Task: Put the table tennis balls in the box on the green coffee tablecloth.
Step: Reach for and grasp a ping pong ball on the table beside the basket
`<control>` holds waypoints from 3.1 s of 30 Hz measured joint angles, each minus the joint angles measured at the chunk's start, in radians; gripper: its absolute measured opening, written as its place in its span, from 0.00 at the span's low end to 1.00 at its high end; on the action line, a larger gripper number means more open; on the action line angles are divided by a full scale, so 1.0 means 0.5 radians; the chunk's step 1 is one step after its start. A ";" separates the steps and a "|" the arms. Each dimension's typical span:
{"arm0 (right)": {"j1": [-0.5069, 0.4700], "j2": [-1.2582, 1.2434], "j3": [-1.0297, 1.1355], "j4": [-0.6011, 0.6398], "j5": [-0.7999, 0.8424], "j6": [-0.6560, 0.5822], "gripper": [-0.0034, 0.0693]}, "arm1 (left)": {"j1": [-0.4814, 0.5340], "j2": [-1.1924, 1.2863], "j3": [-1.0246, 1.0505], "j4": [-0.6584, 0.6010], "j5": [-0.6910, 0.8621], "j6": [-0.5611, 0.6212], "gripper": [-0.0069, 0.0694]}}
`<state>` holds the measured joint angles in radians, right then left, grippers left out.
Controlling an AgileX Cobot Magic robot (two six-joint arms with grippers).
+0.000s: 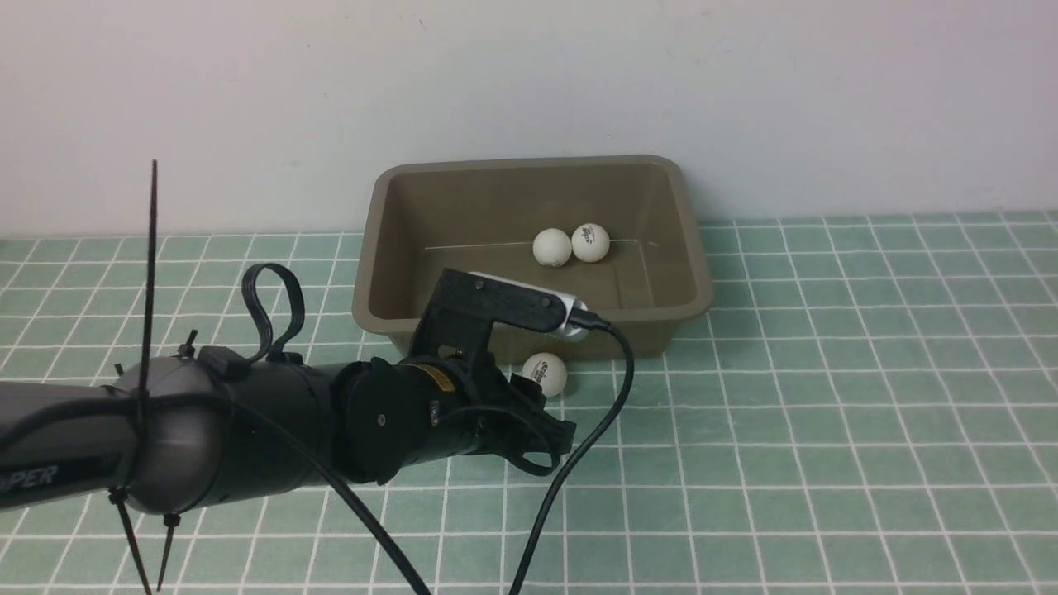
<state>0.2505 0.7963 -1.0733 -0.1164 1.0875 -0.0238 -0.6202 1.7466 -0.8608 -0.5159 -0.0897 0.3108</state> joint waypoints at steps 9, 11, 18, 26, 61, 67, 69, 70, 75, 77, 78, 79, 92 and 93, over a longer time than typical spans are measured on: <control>0.000 0.000 0.000 0.000 0.000 0.000 0.54 | 0.000 0.087 0.000 0.119 -0.047 -0.147 0.77; 0.000 0.000 0.000 0.000 0.000 0.000 0.54 | -0.008 0.105 0.000 0.121 -0.048 -0.241 0.80; 0.000 0.000 0.000 0.000 0.000 0.000 0.54 | -0.126 0.149 -0.002 0.132 -0.277 -0.311 0.80; 0.000 0.000 0.000 0.000 0.000 -0.009 0.54 | -0.134 0.289 -0.042 0.134 -0.386 -0.275 0.80; 0.000 0.000 0.000 0.000 0.000 -0.015 0.54 | -0.099 0.555 -0.073 0.269 -0.924 -0.190 0.68; 0.000 0.000 0.000 0.000 0.000 -0.015 0.54 | -0.099 0.563 -0.073 0.270 -0.922 -0.183 0.41; 0.000 0.000 0.000 0.000 0.000 -0.015 0.54 | -0.099 0.563 -0.073 0.273 -0.925 -0.177 0.33; 0.000 0.000 0.000 0.000 0.000 -0.015 0.54 | -0.099 0.563 -0.073 0.275 -0.926 -0.175 0.27; 0.000 0.000 0.000 -0.006 0.000 -0.015 0.54 | -0.099 0.551 -0.073 0.279 -0.926 -0.171 0.11; 0.000 0.000 0.000 -0.010 0.000 -0.015 0.54 | -0.099 0.541 -0.073 0.281 -0.922 -0.170 0.10; 0.000 0.000 0.000 -0.016 0.000 -0.015 0.54 | -0.099 0.535 -0.073 0.283 -0.920 -0.170 0.09; 0.000 0.000 0.000 -0.021 0.000 -0.015 0.54 | -0.099 0.516 -0.073 0.283 -0.886 -0.170 0.09; 0.000 0.000 0.000 -0.027 -0.014 -0.015 0.54 | -0.099 0.375 -0.073 0.285 -0.704 -0.170 0.09; 0.000 0.000 0.000 -0.027 -0.014 -0.015 0.54 | -0.099 0.375 -0.073 0.285 -0.697 -0.170 0.09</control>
<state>0.2505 0.7963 -1.0733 -0.1299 1.0803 -0.0310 -0.6697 1.9342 -0.8974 -0.3734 -0.4385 0.2260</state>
